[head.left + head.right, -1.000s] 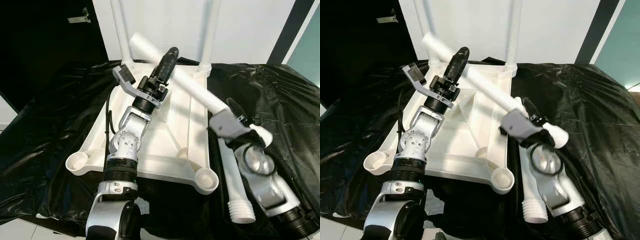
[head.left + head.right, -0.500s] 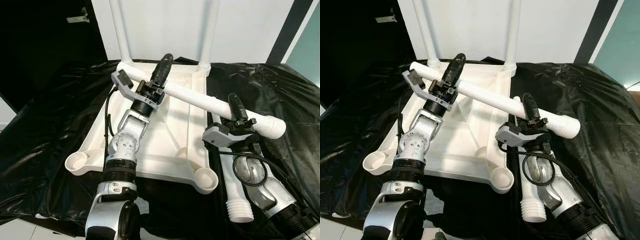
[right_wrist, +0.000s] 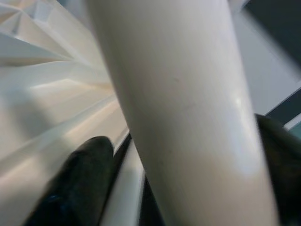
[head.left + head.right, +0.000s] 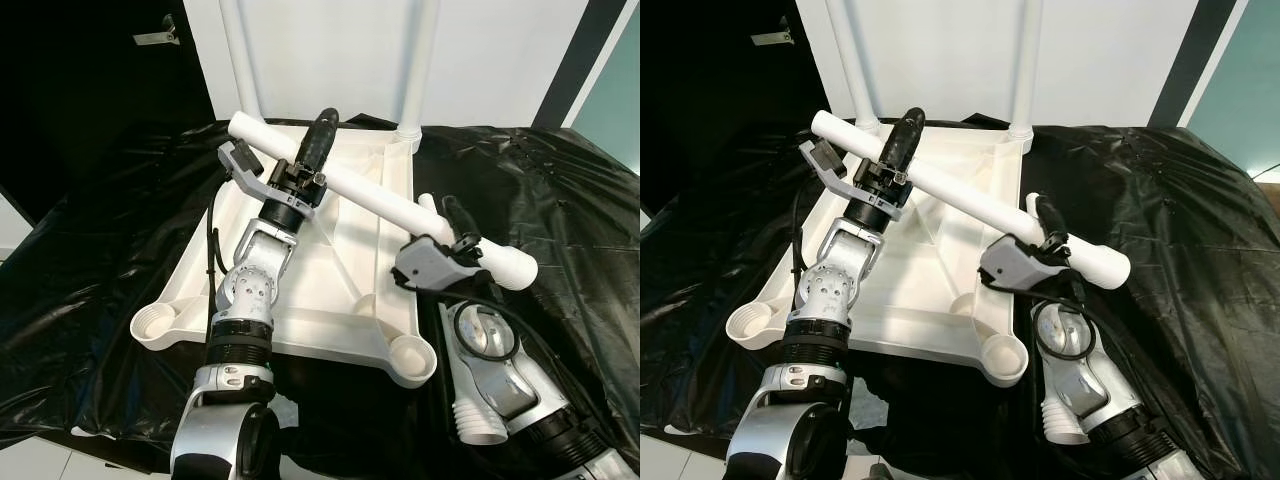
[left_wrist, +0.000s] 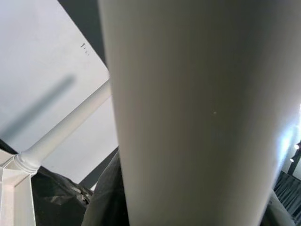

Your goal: Building children table

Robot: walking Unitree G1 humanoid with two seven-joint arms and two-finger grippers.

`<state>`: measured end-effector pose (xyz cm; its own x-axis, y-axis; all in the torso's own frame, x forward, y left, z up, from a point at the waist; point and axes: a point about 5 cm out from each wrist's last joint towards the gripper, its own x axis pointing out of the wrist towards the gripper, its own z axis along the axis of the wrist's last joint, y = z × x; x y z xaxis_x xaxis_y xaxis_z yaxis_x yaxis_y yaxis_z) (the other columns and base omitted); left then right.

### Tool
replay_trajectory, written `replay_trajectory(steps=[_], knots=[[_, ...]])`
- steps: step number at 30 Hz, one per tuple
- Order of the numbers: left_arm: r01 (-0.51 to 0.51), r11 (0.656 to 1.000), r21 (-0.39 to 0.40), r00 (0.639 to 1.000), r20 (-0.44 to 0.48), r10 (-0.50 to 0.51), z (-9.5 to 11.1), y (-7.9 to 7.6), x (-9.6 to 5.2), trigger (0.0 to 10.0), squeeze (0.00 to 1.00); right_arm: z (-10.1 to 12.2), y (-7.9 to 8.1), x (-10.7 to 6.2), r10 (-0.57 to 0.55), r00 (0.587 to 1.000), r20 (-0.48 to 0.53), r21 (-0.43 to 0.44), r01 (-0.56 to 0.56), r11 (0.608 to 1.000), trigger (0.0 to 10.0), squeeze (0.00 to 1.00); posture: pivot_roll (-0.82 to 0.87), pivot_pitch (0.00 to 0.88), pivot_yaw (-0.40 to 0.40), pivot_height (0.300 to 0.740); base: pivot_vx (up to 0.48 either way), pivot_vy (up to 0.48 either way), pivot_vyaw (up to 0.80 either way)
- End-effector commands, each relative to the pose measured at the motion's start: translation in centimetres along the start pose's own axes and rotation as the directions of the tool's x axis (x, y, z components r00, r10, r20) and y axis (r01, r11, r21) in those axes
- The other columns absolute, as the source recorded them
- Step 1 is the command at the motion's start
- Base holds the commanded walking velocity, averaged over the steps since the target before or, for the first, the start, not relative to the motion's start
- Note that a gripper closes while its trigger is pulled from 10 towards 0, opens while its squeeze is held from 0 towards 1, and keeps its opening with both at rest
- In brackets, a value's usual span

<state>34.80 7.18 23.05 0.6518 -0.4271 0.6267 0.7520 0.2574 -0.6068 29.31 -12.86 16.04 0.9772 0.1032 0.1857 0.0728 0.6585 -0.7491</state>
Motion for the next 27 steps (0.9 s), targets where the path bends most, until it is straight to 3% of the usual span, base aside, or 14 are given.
replay_trajectory(steps=[1, 2, 4, 8, 9, 10, 13, 14, 15, 22, 23, 24, 26, 27], knots=[[0.106, 0.994, -0.017, 0.994, -0.016, -0.107, -0.5, -1.2, 0.5, 0.0, 0.0, -0.1, -0.6, 0.3, 0.034, 0.998, -0.053, 0.075, -0.03, 0.997, 10.0, 0.65, -0.07, 0.0, 0.022, 0.74, 0.0, 0.0, 0.0], [0.107, 0.994, -0.017, 0.994, -0.015, -0.107, -0.5, -1.2, 0.5, 0.0, 0.0, -0.2, -0.8, 0.4, 0.068, 0.994, -0.086, 0.132, -0.057, 0.99, 10.0, 0.0, -0.07, 0.0, 0.021, 0.74, 0.0, 0.0, 0.0], [0.108, 0.994, -0.018, 0.994, -0.013, -0.108, -0.5, -1.2, 0.5, 0.0, 0.0, -0.7, -1.0, 0.4, 0.159, 0.975, -0.153, 0.243, -0.118, 0.963, 10.0, 0.0, -0.08, 0.0, 0.021, 0.74, 0.0, 0.0, 0.0], [0.11, 0.994, -0.017, 0.994, -0.011, -0.11, -0.5, -1.3, 0.6, 0.0, 0.0, -1.1, -1.2, 0.4, 0.244, 0.954, -0.176, 0.31, -0.181, 0.933, 10.0, 0.0, -0.08, 0.0, 0.022, 0.74, 0.0, 0.0, 0.0], [0.111, 0.994, -0.016, 0.994, -0.011, -0.111, -0.5, -1.3, 0.6, 0.0, 0.0, -1.1, -1.4, 0.4, 0.272, 0.947, -0.173, 0.329, -0.205, 0.922, 2.0, 0.0, -0.08, 0.0, 0.022, 0.74, 0.0, 0.0, 0.0], [0.113, 0.993, -0.015, 0.994, -0.011, -0.113, -0.5, -1.4, 0.6, 0.0, 0.0, -1.2, -1.5, 0.5, 0.287, 0.943, -0.167, 0.339, -0.219, 0.915, 0.0, 0.0, -0.08, 0.0, 0.022, 0.74, 0.0, 0.0, 0.0], [0.117, 0.993, -0.002, 0.993, -0.023, -0.117, -0.6, -1.5, 0.7, 0.0, 0.0, -1.3, -1.7, 0.6, 0.303, 0.94, -0.158, 0.341, -0.236, 0.91, 0.0, 0.0, -0.08, 0.0, 0.022, 0.74, 0.0, 0.0, 0.0], [0.117, 0.993, 0.002, 0.993, -0.031, -0.117, -0.7, -1.5, 0.8, 2.5, 0.0, -1.2, -1.7, 0.6, 0.306, 0.94, -0.153, 0.335, -0.242, 0.911, 0.0, 0.0, -0.07, 0.0, 0.023, 0.74, 0.0, 0.0, 0.0], [0.115, 0.993, 0.006, 0.993, -0.034, -0.114, -0.7, -1.6, 0.8, 10.0, 1.0, -1.1, -1.7, 0.6, 0.308, 0.94, -0.147, 0.329, -0.247, 0.911, 0.0, 0.0, -0.07, 0.0, 0.024, 0.74, 0.0, 0.0, 0.0], [0.107, 0.994, 0.016, 0.994, -0.02, -0.107, -0.4, -1.7, 1.0, 10.0, 1.0, -0.3, -1.8, 0.6, 0.272, 0.954, -0.124, 0.23, -0.239, 0.943, 0.0, 0.0, -0.07, 0.0, 0.028, 0.74, 0.0, 0.0, 0.0], [0.108, 0.994, 0.015, 0.994, -0.008, -0.107, -0.2, -1.8, 1.1, 10.0, 0.3, -0.1, -2.1, 0.6, 0.24, 0.963, -0.12, 0.189, -0.215, 0.958, 0.0, 0.0, -0.07, 0.0, 0.028, 0.74, 0.0, 0.0, 0.0], [0.105, 0.994, 0.011, 0.994, 0.004, -0.105, 0.0, -1.9, 1.2, 10.0, 0.0, 0.1, -2.3, 0.7, 0.207, 0.972, -0.113, 0.144, -0.19, 0.971, 0.0, 0.0, -0.07, 0.0, 0.028, 0.74, 0.0, 0.0, 0.0], [0.102, 0.995, 0.003, 0.995, 0.012, -0.102, 0.1, -1.9, 1.3, 10.0, 0.0, 0.3, -2.7, 0.8, 0.171, 0.98, -0.101, 0.097, -0.162, 0.982, 0.0, 0.0, -0.07, 0.0, 0.029, 0.74, 0.0, 0.0, 0.0], [0.104, 0.995, -0.001, 0.994, 0.014, -0.104, 0.2, -2.0, 1.4, 10.0, 0.0, 0.7, -3.2, 0.9, 0.112, 0.991, -0.075, 0.004, -0.112, 0.994, 0.0, 0.0, -0.07, 0.0, 0.029, 0.74, 0.0, 0.0, 0.0]])
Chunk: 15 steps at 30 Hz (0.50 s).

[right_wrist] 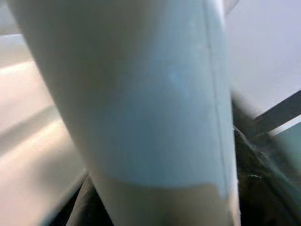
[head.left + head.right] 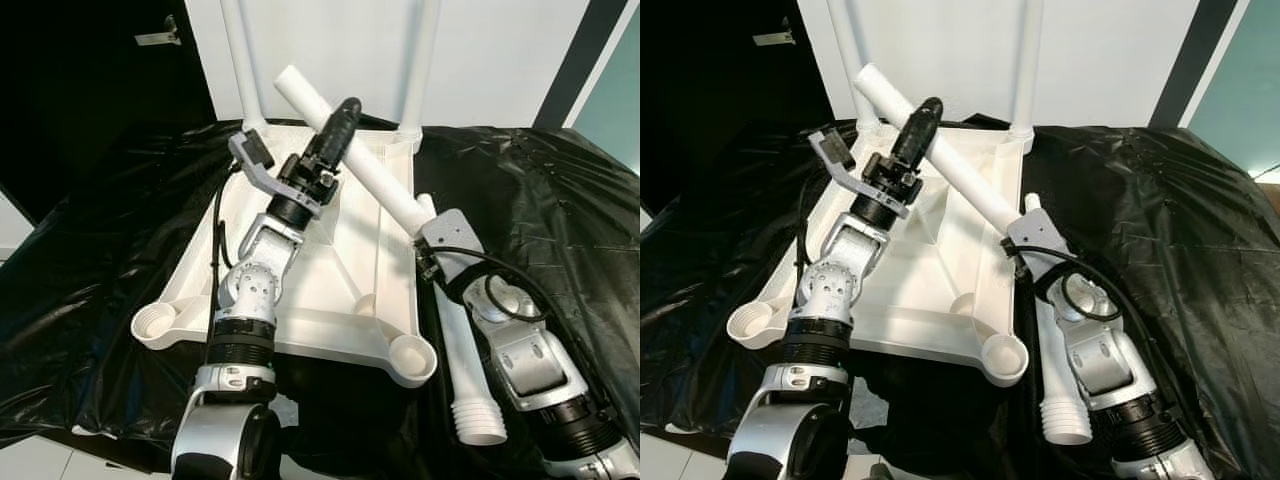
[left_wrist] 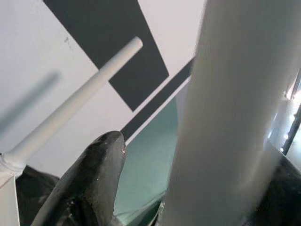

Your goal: Building children table

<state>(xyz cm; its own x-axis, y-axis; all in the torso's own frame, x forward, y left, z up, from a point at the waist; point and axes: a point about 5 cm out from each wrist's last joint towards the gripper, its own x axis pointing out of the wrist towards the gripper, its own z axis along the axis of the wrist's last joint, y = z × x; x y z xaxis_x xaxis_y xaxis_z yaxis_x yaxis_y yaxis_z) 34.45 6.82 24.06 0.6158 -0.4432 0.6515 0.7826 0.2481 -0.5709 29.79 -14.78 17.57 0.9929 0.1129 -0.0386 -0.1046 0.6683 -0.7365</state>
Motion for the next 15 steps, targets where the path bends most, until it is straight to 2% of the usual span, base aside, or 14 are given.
replay_trajectory(steps=[1, 2, 3, 4, 5, 6, 7, 8, 9, 12, 15], knots=[[0.059, 0.998, -0.015, 0.998, 0.02, -0.059, 0.1, -1.1, 1.0, 10.0, 0.0, 1.7, -1.2, -0.1, -0.097, 0.991, 0.091, -0.094, 0.106, 0.99, 0.0, 0.0, -0.07, 0.0, 0.029, 0.74, 0.0, 0.0, 0.0], [0.062, 0.998, -0.015, 0.998, 0.019, -0.061, 0.1, -1.2, 1.1, 10.0, 0.0, 2.0, -1.7, -0.2, -0.154, 0.98, 0.13, -0.191, 0.177, 0.965, 0.0, 0.0, -0.07, 0.0, 0.028, 0.74, 0.0, 0.0, 0.0], [0.063, 0.998, -0.015, 0.998, 0.018, -0.063, 0.1, -1.3, 1.1, 10.0, 0.0, 2.2, -2.0, -0.2, -0.186, 0.97, 0.159, -0.251, 0.222, 0.942, 0.0, 0.0, -0.07, 0.0, 0.028, 0.74, 0.0, 0.0, 0.0], [0.063, 0.998, -0.015, 0.998, 0.018, -0.063, 0.1, -1.3, 1.1, 10.0, 0.0, 2.2, -2.0, -0.2, -0.186, 0.97, 0.159, -0.251, 0.222, 0.942, 0.0, 0.0, -0.07, 0.0, 0.028, 0.74, 0.0, 0.0, 0.0], [0.057, 0.998, -0.031, 0.998, 0.022, -0.057, 0.0, -1.3, 1.2, 10.0, 0.0, 2.2, -2.4, -0.4, -0.255, 0.941, 0.224, -0.367, 0.324, 0.872, 0.0, 0.0, -0.08, 0.0, 0.029, 0.74, 0.0, 0.0, 0.0], [0.049, 0.998, -0.042, 0.998, 0.029, -0.047, 0.0, -1.2, 1.2, 10.0, 0.0, 1.9, -2.2, -0.5, -0.282, 0.925, 0.254, -0.409, 0.367, 0.835, 0.0, 0.0, -0.08, 0.0, 0.029, 0.74, 0.0, 0.0, 0.0], [0.042, 0.998, -0.049, 0.999, 0.034, -0.041, 0.0, -1.2, 1.2, 10.0, 0.0, 1.7, -2.0, -0.6, -0.296, 0.914, 0.276, -0.436, 0.394, 0.809, 0.0, 0.0, -0.08, 0.0, 0.029, 0.74, 0.0, 0.0, 0.0], [0.042, 0.998, -0.049, 0.999, 0.034, -0.041, 0.0, -1.2, 1.2, 10.0, 0.0, 1.7, -2.0, -0.6, -0.296, 0.914, 0.276, -0.436, 0.394, 0.809, 0.0, 0.0, -0.08, 0.0, 0.029, 0.74, 0.0, 0.0, 0.0], [0.035, 0.998, -0.053, 0.999, 0.038, -0.033, 0.1, -1.1, 1.3, 10.0, 0.0, 1.3, -1.8, -0.6, -0.306, 0.908, 0.285, -0.453, 0.409, 0.792, 0.0, 0.0, -0.08, 0.0, 0.029, 0.74, 0.0, 0.0, 0.0], [0.026, 0.997, -0.07, 0.998, 0.051, -0.022, 0.3, -0.9, 1.3, 10.0, 0.0, -0.5, -0.1, -1.2, -0.343, 0.876, 0.338, -0.489, 0.475, 0.731, 0.0, 0.0, -0.08, 0.0, 0.031, 0.74, 0.0, 0.0, 0.0], [0.029, 0.996, -0.079, 0.998, 0.053, -0.025, 0.3, -0.9, 1.3, 10.0, 0.0, -1.1, 1.0, -1.6, -0.353, 0.86, 0.37, -0.488, 0.503, 0.714, 0.0, 0.0, -0.08, 0.0, 0.031, 0.74, 0.0, 0.0, 0.0]])
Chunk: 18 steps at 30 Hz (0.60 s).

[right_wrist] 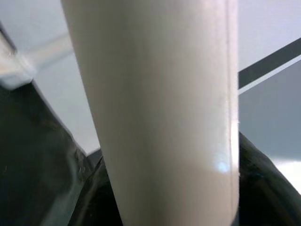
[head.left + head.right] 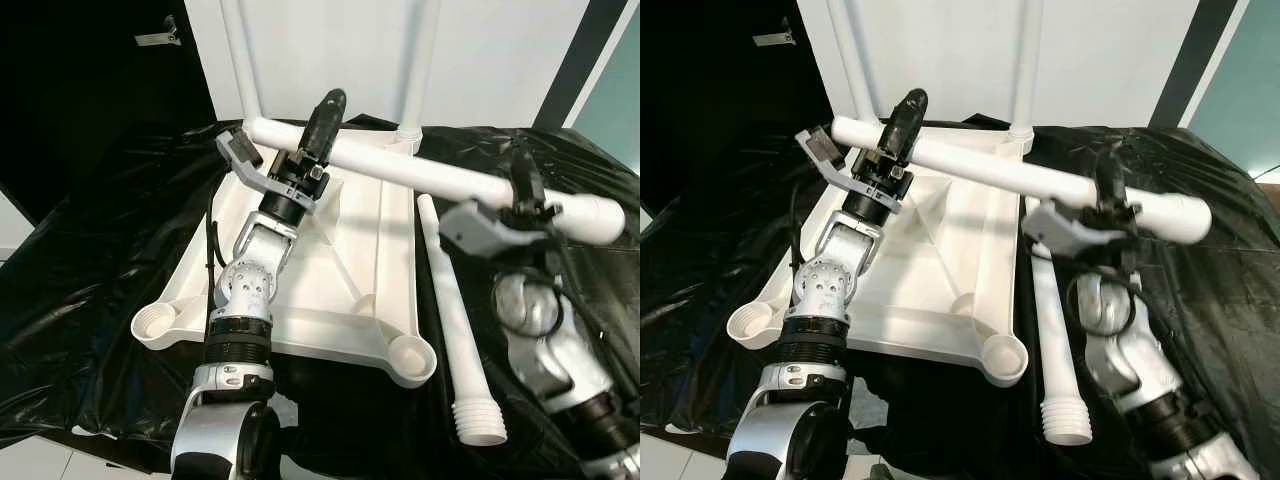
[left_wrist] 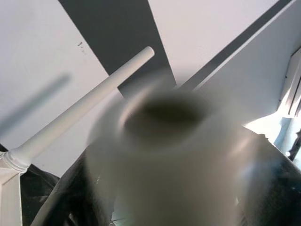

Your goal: Building children table

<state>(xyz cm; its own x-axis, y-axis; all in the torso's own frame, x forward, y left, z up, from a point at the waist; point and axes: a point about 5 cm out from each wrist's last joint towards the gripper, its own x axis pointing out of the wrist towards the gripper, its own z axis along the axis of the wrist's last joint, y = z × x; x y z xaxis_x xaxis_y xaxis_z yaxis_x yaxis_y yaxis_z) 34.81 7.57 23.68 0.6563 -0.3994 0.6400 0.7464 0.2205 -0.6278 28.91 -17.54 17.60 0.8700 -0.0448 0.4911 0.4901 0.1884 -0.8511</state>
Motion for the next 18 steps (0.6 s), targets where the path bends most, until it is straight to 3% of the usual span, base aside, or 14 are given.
replay_trajectory(steps=[1, 3, 4, 13, 15, 17, 18], knots=[[0.075, 0.997, -0.028, 0.997, 0.013, -0.074, -0.3, -1.7, 1.6, 10.0, 0.0, 2.3, 1.7, -1.8, 0.038, 0.984, 0.175, -0.009, -0.037, 0.999, 0.0, 0.0, -0.08, 0.0, 0.031, 0.74, 0.0, 0.0, 0.0], [0.091, 0.995, -0.038, 0.996, 0.021, -0.09, -0.3, -1.8, 1.5, 10.0, 0.0, 2.4, 1.9, -2.0, 0.034, 0.984, 0.177, 0.001, -0.035, 0.999, 0.0, 0.0, -0.07, 0.0, 0.033, 0.74, 0.0, 0.0, 0.0], [0.109, 0.993, -0.053, 0.994, 0.032, -0.107, -0.2, -2.0, 1.4, 0.0, 0.0, 2.5, 2.0, -2.0, 0.027, 0.984, 0.178, 0.009, -0.029, 1.0, 0.0, 0.0, -0.07, 0.0, 0.033, 0.74, 0.0, 0.0, 0.0], [0.156, 0.984, -0.082, 0.987, 0.057, -0.152, 0.1, -2.4, 1.1, 0.0, 0.0, 2.7, 1.8, -1.1, -0.024, 0.979, 0.204, 0.015, 0.022, 1.0, 0.0, 0.0, -0.07, 0.0, 0.03, 0.74, 0.0, 0.0, 0.0], [0.158, 0.983, -0.09, 0.986, 0.063, -0.152, 0.2, -2.3, 1.1, 0.0, 0.0, 2.8, 2.3, -0.8, 0.017, 0.986, 0.164, 0.066, -0.029, 0.997, 10.0, 0.0, -0.08, 0.0, 0.028, 0.74, 0.0, 0.0, 0.0], [0.157, 0.983, -0.093, 0.986, 0.064, -0.151, 0.2, -2.3, 1.0, 0.0, 0.0, 2.9, 2.7, -0.6, 0.088, 0.989, 0.121, 0.149, -0.106, 0.983, 10.0, 0.0, -0.08, 0.0, 0.028, 0.74, 0.0, 0.0, 0.0], [0.157, 0.983, -0.093, 0.986, 0.064, -0.151, 0.2, -2.3, 1.0, 0.0, 0.0, 2.9, 2.7, -0.6, 0.088, 0.989, 0.121, 0.149, -0.106, 0.983, 10.0, 0.0, -0.08, 0.0, 0.028, 0.74, 0.0, 0.0, 0.0]])
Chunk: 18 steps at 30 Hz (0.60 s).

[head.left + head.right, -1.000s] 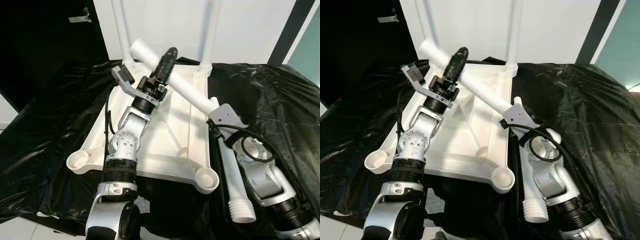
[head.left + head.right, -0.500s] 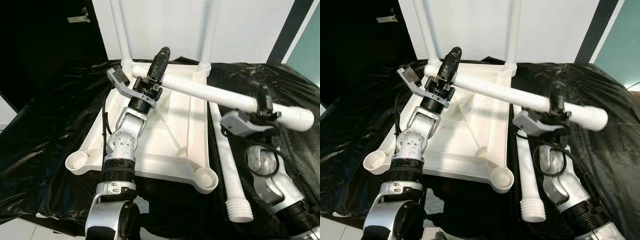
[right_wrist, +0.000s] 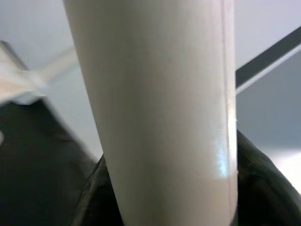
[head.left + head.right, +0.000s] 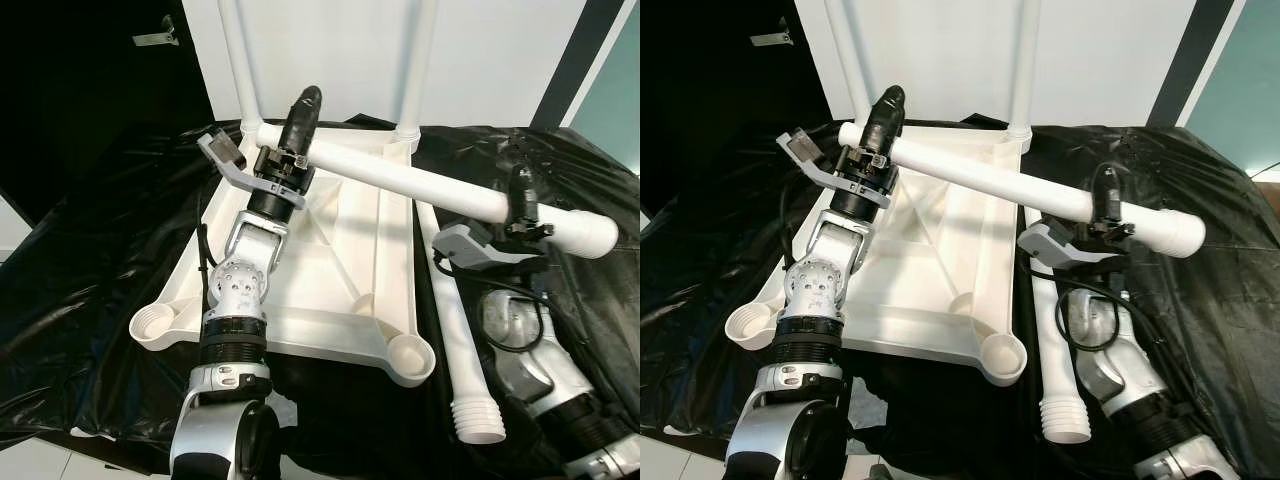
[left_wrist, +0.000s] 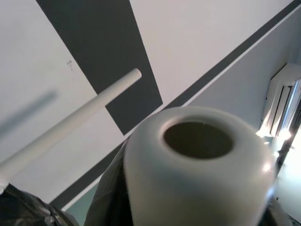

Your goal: Building children table

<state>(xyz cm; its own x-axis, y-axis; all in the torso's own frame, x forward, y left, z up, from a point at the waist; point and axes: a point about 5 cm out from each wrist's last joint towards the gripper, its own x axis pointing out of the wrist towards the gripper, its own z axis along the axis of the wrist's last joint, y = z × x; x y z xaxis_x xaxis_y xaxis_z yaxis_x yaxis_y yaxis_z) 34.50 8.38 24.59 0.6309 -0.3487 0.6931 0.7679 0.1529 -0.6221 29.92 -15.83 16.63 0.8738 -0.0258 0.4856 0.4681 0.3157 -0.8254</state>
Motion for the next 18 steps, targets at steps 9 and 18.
replay_trajectory(steps=[9, 18], knots=[[0.114, 0.993, -0.038, 0.993, -0.021, -0.115, -1.3, -1.6, 0.8, 0.0, 0.0, 2.7, 0.2, 0.4, 0.343, 0.939, 0.02, 0.335, -0.33, 0.883, 10.0, 1.0, -0.08, 0.0, 0.028, 0.74, 0.0, 0.0, 0.0], [0.118, 0.993, -0.025, 0.992, -0.029, -0.119, -1.3, -1.6, 0.8, 0.0, 0.0, 0.5, -2.1, -0.1, 0.663, 0.747, 0.048, 0.513, -0.589, 0.625, 10.0, 0.0, -0.09, 0.0, 0.031, 0.74, 0.0, 0.0, 0.0]])
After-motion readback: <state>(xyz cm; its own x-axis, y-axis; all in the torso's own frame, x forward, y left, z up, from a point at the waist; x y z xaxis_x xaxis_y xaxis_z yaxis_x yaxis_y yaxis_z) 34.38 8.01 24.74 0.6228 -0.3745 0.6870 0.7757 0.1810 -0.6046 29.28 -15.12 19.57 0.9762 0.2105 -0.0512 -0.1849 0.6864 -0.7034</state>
